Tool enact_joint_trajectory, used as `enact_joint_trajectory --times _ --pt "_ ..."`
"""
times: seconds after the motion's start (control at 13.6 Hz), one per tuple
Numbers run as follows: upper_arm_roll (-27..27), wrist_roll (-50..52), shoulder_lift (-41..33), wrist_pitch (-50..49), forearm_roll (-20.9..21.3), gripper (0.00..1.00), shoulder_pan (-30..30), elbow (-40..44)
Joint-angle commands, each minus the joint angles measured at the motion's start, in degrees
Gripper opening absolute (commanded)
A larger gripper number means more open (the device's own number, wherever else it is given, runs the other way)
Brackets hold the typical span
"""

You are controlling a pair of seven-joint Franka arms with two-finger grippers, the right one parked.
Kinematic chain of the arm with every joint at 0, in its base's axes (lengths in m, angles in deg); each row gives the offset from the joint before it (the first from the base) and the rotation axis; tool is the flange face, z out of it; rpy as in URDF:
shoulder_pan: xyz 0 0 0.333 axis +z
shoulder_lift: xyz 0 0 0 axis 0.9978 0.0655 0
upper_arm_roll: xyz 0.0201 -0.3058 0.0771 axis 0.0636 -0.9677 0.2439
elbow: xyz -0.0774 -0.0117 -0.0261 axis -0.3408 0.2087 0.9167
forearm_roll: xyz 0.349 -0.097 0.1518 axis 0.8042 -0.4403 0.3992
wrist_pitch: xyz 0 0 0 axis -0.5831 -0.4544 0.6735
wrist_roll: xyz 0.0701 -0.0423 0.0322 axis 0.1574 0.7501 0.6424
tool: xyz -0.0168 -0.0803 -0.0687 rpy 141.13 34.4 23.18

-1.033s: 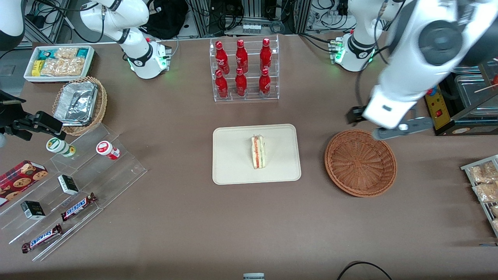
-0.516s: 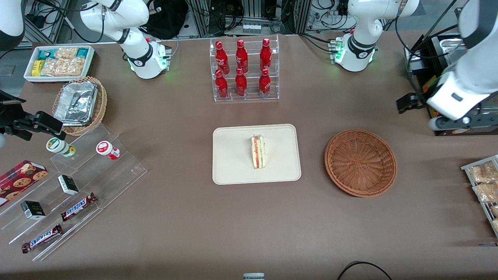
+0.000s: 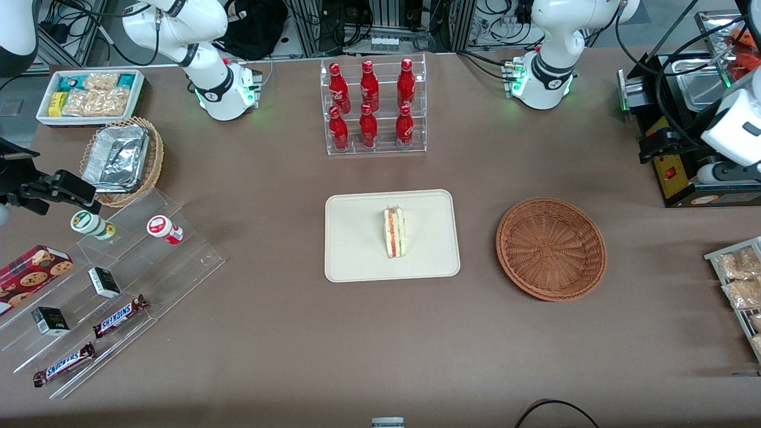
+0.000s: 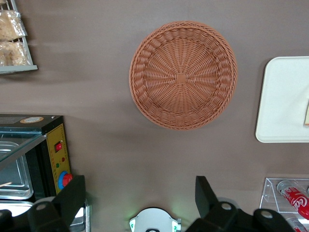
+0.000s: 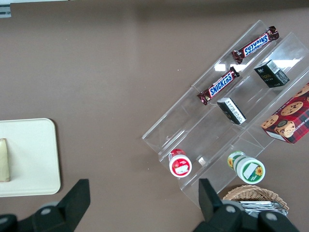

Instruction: Place sandwich from basket to tray

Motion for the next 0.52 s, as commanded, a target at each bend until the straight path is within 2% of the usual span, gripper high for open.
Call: enact_joint_trajectory --times 0.0,0.44 --pt "-0.72 -1.9 -0.24 0.03 -0.94 1.0 1.64 1.31" --pt "-1.07 -6.75 0.11 2.31 -0.85 1.0 2.87 2.11"
